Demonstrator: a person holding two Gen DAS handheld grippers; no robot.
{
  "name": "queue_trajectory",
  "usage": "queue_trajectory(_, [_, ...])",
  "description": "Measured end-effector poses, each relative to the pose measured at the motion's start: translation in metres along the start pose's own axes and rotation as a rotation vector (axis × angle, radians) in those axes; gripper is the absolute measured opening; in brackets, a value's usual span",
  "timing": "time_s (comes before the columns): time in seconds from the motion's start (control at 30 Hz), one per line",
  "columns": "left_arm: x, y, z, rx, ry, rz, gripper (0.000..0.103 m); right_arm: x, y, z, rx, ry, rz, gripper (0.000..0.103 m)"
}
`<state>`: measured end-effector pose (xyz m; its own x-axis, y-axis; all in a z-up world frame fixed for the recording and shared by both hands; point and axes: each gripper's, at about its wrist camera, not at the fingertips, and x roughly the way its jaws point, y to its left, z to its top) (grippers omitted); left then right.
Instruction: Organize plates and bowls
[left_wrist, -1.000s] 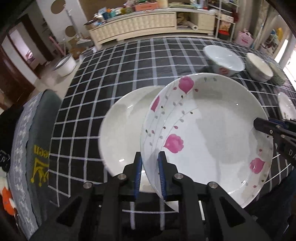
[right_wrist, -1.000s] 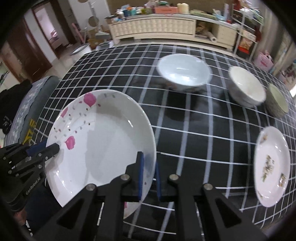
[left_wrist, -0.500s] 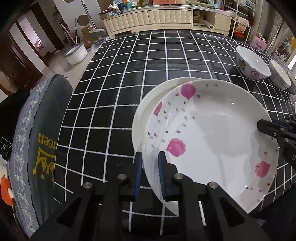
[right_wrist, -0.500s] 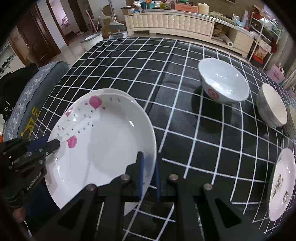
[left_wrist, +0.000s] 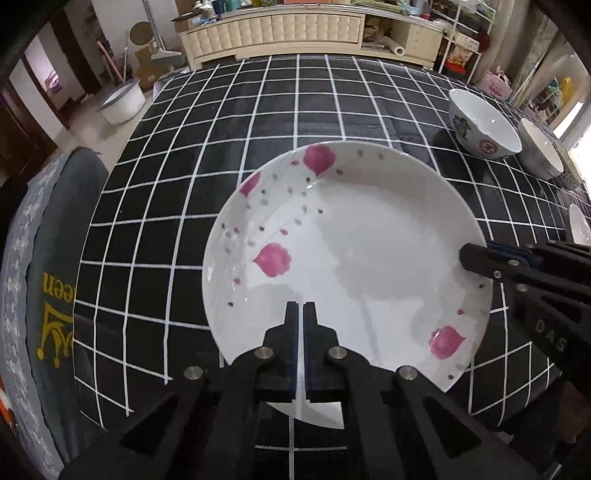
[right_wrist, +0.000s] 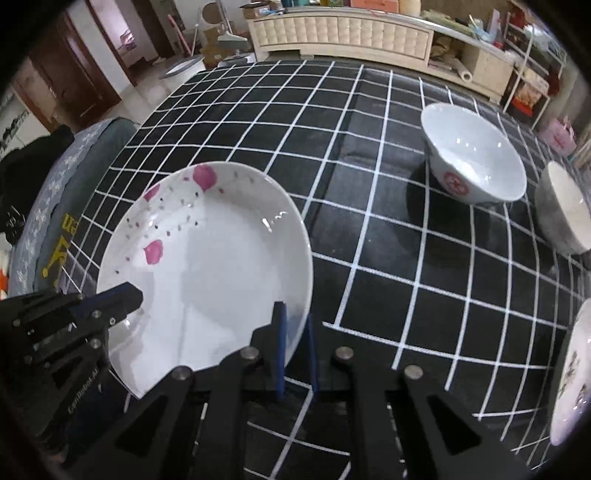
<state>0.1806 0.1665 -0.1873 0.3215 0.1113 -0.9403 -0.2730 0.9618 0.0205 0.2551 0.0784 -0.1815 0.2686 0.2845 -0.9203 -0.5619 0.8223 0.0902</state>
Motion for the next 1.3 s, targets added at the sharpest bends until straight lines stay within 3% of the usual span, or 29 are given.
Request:
queue_trajectory(0.23, [-0.015, -0.008, -0.003, -0.009, -0.021, 0.002, 0.002, -0.028, -0.003, 0.002, -0.004, -0.056, -0.025, 0.017])
queue_trajectory(0.3, [-0.023, -0.010, -0.003, -0.008, -0.036, 0.003, 0.002, -0.033, -0.007, -0.001, 0.003, -0.059, -0.027, 0.028])
queue_trajectory(0.37, [-0.032, -0.016, -0.002, 0.004, -0.058, 0.002, 0.004, -0.039, -0.011, -0.006, 0.016, -0.071, -0.031, 0.051])
queue_trajectory(0.43, [-0.041, -0.022, -0.002, 0.013, -0.073, -0.002, 0.017, -0.047, -0.018, -0.010, 0.027, -0.087, -0.036, 0.059])
queue_trajectory(0.47, [-0.045, -0.027, -0.002, 0.016, -0.078, -0.003, 0.031, -0.051, -0.021, -0.012, 0.030, -0.091, -0.044, 0.061])
queue_trajectory(0.5, [-0.049, -0.030, -0.002, 0.017, -0.087, -0.003, 0.039, -0.056, -0.024, -0.014, 0.037, -0.094, -0.052, 0.062])
queue_trajectory(0.73, [-0.069, -0.061, -0.002, 0.062, -0.104, -0.046, 0.041, -0.085, -0.052, -0.031, 0.086, -0.112, -0.082, 0.078])
queue_trajectory(1.07, [-0.090, -0.126, -0.006, 0.142, -0.133, -0.081, 0.056, -0.123, -0.107, -0.069, 0.172, -0.130, -0.153, 0.082])
queue_trajectory(1.3, [-0.093, -0.178, -0.002, 0.212, -0.120, -0.124, 0.056, -0.137, -0.154, -0.091, 0.232, -0.105, -0.180, 0.091])
